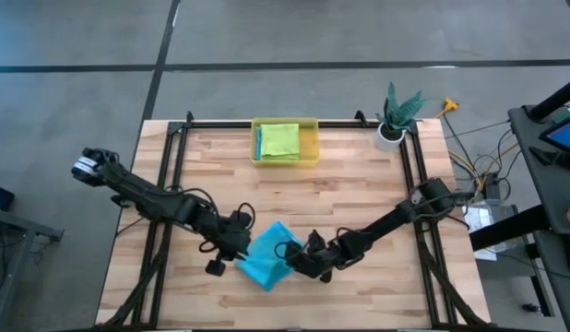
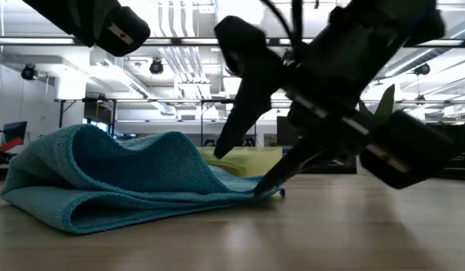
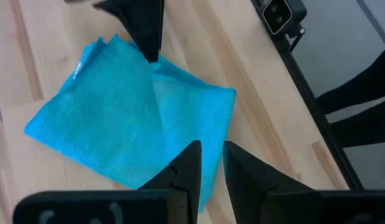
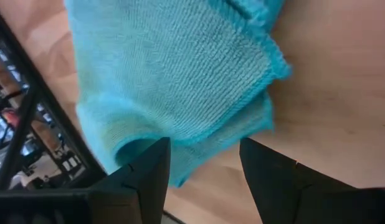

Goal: Fold microfiber towels
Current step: Fold the blue microfiber cloth

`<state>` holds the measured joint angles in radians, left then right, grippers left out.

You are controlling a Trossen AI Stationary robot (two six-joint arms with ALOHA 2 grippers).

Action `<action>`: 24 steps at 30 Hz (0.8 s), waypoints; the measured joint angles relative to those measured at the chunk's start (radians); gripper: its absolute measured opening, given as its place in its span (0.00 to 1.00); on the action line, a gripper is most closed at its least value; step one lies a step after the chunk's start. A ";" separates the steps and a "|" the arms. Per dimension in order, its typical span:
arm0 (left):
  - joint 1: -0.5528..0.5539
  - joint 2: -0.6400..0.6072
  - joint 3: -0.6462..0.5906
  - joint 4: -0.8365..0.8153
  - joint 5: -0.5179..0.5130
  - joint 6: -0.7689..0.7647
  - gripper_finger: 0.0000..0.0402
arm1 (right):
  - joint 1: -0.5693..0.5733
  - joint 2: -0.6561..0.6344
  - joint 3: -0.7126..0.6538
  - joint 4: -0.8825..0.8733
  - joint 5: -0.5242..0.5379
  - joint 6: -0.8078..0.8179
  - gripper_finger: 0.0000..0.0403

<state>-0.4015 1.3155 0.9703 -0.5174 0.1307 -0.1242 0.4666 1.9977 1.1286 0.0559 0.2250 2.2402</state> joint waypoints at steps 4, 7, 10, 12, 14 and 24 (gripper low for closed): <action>0.000 -0.002 -0.004 0.008 0.003 -0.012 0.13 | -0.005 0.036 0.026 -0.002 -0.032 0.004 0.47; 0.000 -0.008 -0.008 0.003 0.009 -0.034 0.13 | -0.004 0.041 0.026 0.000 -0.043 0.005 0.47; 0.000 -0.009 -0.007 0.004 0.019 -0.049 0.13 | -0.001 0.036 0.022 -0.012 -0.045 0.005 0.47; 0.000 -0.009 -0.007 0.016 0.023 -0.053 0.13 | 0.002 0.027 0.020 -0.042 -0.045 0.005 0.47; 0.000 -0.009 -0.009 0.038 0.039 -0.052 0.13 | 0.002 0.023 0.017 -0.057 -0.041 0.006 0.47; -0.001 0.094 -0.005 0.244 0.135 0.114 0.13 | -0.010 0.022 0.014 -0.064 0.006 0.009 0.47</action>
<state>-0.4023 1.4097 0.9650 -0.2734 0.2657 -0.0100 0.4566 2.0201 1.1423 -0.0082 0.2310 2.2490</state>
